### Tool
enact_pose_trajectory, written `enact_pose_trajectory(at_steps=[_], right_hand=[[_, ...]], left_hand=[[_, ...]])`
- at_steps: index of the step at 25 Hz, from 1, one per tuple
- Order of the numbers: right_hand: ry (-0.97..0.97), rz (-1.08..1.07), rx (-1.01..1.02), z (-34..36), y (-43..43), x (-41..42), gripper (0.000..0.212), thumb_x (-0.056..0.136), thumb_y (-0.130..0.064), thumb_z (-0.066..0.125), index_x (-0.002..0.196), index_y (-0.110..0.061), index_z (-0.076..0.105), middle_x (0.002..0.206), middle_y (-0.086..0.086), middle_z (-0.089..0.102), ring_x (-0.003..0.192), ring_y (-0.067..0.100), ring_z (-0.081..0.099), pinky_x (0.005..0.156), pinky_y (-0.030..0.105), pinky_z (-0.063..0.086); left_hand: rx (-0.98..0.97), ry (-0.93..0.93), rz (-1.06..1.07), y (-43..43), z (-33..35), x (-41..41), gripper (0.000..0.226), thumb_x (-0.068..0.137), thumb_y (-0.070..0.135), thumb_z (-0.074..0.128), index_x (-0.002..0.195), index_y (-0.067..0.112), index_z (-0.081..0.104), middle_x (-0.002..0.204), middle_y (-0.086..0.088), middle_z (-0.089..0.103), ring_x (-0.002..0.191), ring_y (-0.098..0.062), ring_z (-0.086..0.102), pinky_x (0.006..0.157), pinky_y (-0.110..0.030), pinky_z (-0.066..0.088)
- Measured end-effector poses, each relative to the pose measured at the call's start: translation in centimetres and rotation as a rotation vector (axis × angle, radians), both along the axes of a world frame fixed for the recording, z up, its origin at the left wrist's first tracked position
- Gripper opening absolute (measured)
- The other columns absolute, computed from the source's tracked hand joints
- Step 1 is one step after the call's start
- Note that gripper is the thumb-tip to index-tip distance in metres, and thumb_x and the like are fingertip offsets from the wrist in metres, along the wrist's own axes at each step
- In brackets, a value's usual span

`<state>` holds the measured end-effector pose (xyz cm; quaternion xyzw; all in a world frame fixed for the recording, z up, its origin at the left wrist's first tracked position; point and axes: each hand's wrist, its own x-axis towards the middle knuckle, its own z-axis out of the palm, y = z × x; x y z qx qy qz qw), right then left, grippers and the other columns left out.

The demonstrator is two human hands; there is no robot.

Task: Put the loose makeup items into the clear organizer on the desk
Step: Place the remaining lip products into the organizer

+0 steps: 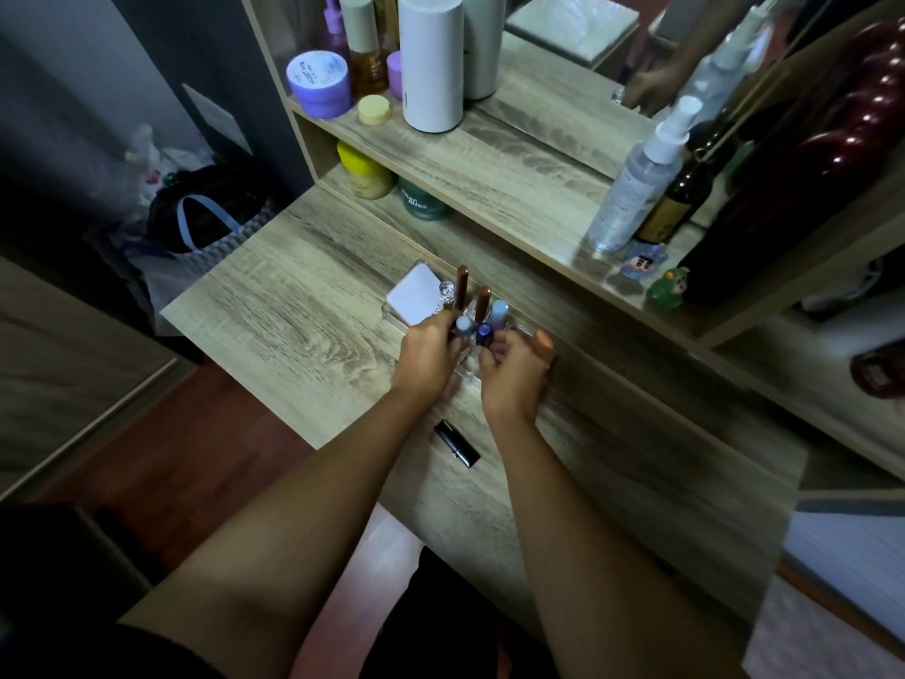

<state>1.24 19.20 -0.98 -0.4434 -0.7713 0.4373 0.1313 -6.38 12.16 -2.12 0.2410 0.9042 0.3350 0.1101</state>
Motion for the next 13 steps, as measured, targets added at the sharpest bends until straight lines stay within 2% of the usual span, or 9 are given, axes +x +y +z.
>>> enact_pose_trajectory(at_steps=[6,9,11,13], right_hand=[[-0.05,0.004,-0.006,0.0,0.1,-0.4,0.022,0.084,-0.002,0.066,0.106,-0.005,0.065,0.106,0.013,0.07,0.098,0.021,0.068,0.089,0.036,0.058],[-0.067,0.021,0.003,0.2,0.2,-0.3,0.025,0.084,-0.003,0.066,0.11,-0.004,0.065,0.11,0.014,0.069,0.101,0.021,0.067,0.091,0.034,0.057],[-0.065,0.021,0.013,0.5,0.1,0.0,0.026,0.084,-0.004,0.066,0.111,-0.005,0.065,0.113,0.014,0.067,0.104,0.021,0.065,0.092,0.032,0.055],[-0.061,0.004,0.03,0.9,-0.5,0.7,0.025,0.084,-0.005,0.067,0.109,-0.005,0.066,0.113,0.015,0.067,0.103,0.022,0.066,0.088,0.023,0.053]], left_hand=[[0.003,-0.049,0.007,0.1,-0.3,0.1,0.03,0.086,0.015,0.057,0.117,0.014,0.06,0.108,-0.016,0.071,0.098,-0.032,0.065,0.084,-0.042,0.054],[0.017,0.002,0.017,-0.1,0.0,0.3,0.03,0.088,0.015,0.056,0.118,0.013,0.06,0.105,-0.017,0.071,0.095,-0.032,0.066,0.082,-0.04,0.054],[0.039,0.08,0.006,-0.7,0.3,0.6,0.025,0.087,0.013,0.056,0.111,0.01,0.063,0.098,-0.018,0.073,0.087,-0.032,0.067,0.075,-0.036,0.051],[0.063,0.144,-0.015,-2.1,0.6,1.1,0.018,0.087,0.011,0.058,0.103,0.007,0.066,0.093,-0.017,0.073,0.08,-0.03,0.067,0.071,-0.033,0.05]])
